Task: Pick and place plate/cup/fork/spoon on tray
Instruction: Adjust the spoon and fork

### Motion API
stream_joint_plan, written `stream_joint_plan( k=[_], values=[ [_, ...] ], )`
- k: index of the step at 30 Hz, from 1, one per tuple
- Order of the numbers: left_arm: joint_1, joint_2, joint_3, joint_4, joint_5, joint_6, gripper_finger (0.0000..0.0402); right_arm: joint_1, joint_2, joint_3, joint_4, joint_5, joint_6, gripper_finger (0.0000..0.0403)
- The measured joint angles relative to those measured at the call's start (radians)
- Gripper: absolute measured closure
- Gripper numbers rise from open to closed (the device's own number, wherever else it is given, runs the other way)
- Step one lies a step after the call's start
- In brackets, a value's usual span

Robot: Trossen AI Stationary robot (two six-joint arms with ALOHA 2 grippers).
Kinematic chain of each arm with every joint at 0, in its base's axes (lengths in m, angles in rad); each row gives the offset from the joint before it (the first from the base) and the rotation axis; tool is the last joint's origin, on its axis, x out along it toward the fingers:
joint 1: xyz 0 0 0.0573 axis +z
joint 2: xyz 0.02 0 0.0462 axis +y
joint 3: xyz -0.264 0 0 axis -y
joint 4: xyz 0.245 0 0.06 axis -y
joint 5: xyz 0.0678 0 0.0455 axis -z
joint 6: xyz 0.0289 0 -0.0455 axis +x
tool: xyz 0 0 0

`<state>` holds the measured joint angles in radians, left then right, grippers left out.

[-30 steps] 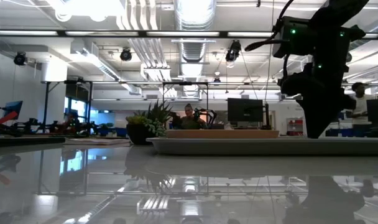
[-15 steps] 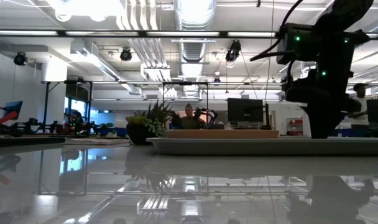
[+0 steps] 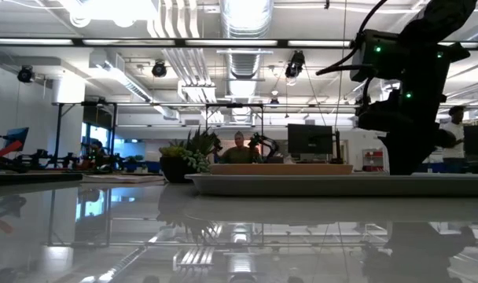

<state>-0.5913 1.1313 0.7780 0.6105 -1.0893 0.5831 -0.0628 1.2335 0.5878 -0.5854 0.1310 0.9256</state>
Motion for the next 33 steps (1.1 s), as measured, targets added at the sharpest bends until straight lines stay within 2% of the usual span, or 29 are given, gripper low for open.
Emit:
stream_joint_plan(
  k=[11, 19, 26, 33],
  values=[
    [0.0, 0.0, 0.0, 0.0, 0.0, 0.0, 0.0233, 0.0, 0.0, -0.005, 0.078, -0.004, 0.0, 0.0394],
    [0.0, 0.0, 0.0, 0.0, 0.0, 0.0, 0.0233, 0.0, -0.007, -0.005, 0.061, -0.008, -0.006, 0.0394],
    [0.0, 0.0, 0.0, 0.0, 0.0, 0.0, 0.0233, -0.012, -0.044, 0.058, -0.089, 0.043, -0.029, 0.0394],
    [0.0, 0.0, 0.0, 0.0, 0.0, 0.0, 0.0233, -0.09, -0.046, 0.085, -0.152, 0.08, -0.07, 0.0394]
  ],
)
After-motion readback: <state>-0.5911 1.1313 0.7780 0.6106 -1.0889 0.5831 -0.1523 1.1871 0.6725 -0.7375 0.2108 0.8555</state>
